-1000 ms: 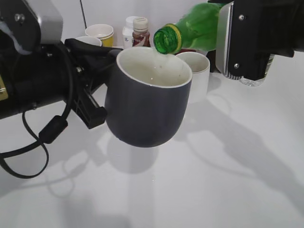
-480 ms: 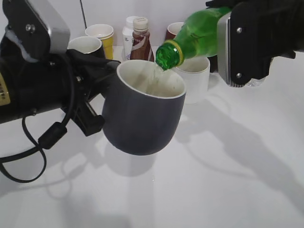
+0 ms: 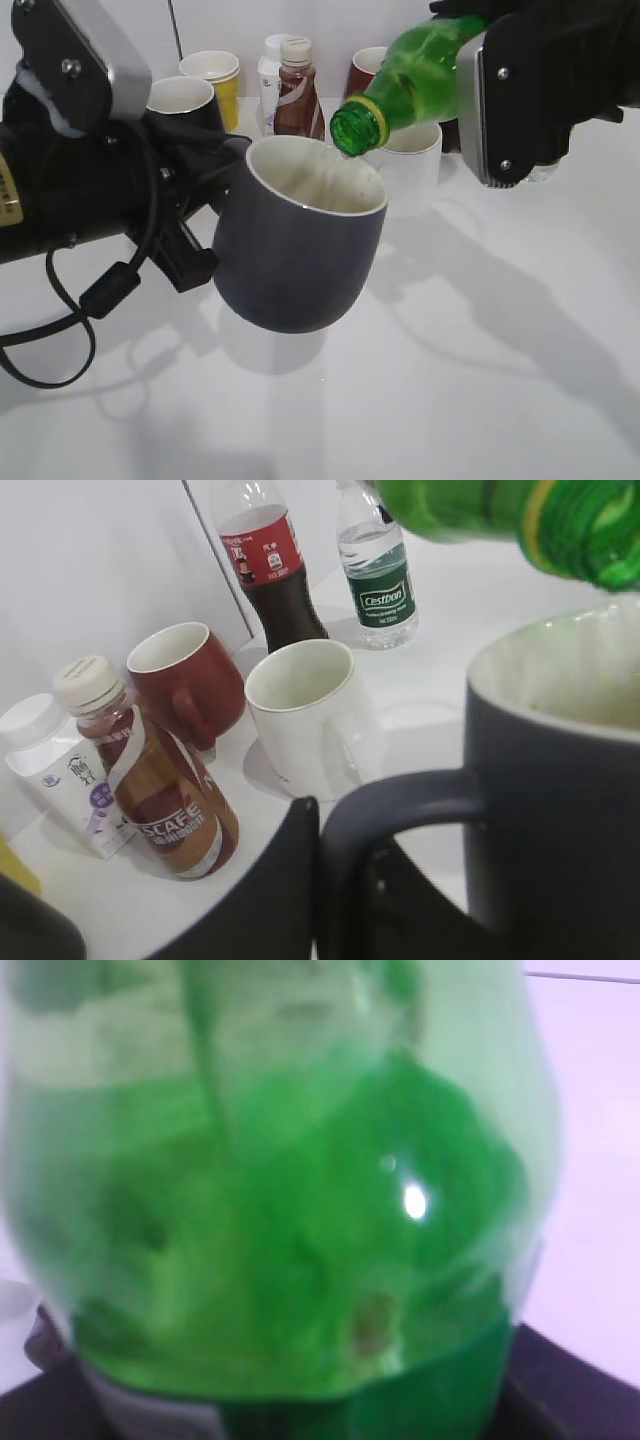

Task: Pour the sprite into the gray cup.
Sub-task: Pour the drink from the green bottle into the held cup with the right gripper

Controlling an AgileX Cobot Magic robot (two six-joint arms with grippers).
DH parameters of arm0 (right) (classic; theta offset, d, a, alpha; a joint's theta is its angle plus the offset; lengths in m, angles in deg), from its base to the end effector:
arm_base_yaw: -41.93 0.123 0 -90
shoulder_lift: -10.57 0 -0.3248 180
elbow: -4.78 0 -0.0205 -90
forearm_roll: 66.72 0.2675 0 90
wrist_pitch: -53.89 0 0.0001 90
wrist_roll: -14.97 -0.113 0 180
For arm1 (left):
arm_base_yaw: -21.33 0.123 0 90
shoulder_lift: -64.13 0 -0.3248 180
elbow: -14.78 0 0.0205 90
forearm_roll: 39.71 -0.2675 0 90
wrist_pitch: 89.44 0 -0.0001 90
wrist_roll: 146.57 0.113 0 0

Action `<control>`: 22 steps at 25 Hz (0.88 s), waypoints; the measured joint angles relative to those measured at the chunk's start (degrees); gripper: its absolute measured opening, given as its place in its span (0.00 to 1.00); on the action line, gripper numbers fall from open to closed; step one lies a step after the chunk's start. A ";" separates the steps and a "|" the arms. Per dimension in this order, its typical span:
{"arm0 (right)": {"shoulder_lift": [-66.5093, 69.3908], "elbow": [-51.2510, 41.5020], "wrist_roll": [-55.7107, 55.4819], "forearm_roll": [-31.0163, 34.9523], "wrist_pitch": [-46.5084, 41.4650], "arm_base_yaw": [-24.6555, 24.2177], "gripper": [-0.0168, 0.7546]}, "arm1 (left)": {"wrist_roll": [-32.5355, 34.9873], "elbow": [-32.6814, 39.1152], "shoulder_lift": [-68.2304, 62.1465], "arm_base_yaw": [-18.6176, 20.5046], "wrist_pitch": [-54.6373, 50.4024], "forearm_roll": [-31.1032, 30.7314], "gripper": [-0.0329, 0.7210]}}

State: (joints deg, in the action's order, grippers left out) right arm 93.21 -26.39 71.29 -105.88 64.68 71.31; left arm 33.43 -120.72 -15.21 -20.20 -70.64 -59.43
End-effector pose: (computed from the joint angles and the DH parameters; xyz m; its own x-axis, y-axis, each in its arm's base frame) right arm 0.2719 0.1684 0.3260 0.6044 -0.7950 0.0524 -0.1797 -0.2001 -0.9632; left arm 0.2026 -0.1958 0.2791 0.0407 0.3907 -0.9196 0.7648 0.5801 0.2803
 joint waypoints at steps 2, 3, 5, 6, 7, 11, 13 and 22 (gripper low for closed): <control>0.00 0.00 0.05 0.00 0.07 0.00 0.56 | 0.00 0.00 0.00 0.00 -0.06 0.00 0.10; 0.00 0.00 0.05 0.00 0.07 0.00 0.56 | 0.00 0.00 0.00 0.00 -0.07 0.00 0.10; 0.00 0.00 0.05 0.00 0.07 0.00 0.56 | 0.00 0.00 0.00 0.00 -0.13 0.00 0.10; 0.00 0.00 0.05 0.00 0.12 0.00 0.56 | 0.00 0.00 0.00 0.00 -0.18 0.00 0.10; 0.00 0.00 0.05 0.00 0.12 0.00 0.56 | 0.00 0.00 0.00 0.00 -0.24 0.00 0.10; 0.00 0.00 0.05 0.12 0.19 0.00 0.56 | 0.00 0.00 0.00 0.00 -0.29 0.00 0.10; 0.00 0.00 0.05 0.24 0.25 0.00 0.56 | 0.00 0.00 0.00 0.00 -0.29 0.00 0.10; 0.00 0.00 0.05 0.29 0.25 0.00 0.56 | 0.00 0.00 0.00 0.00 -0.35 0.00 0.10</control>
State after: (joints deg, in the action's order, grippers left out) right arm 93.21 -26.39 71.34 -105.59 64.94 71.31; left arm 33.43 -120.72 -15.21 -20.20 -70.99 -59.43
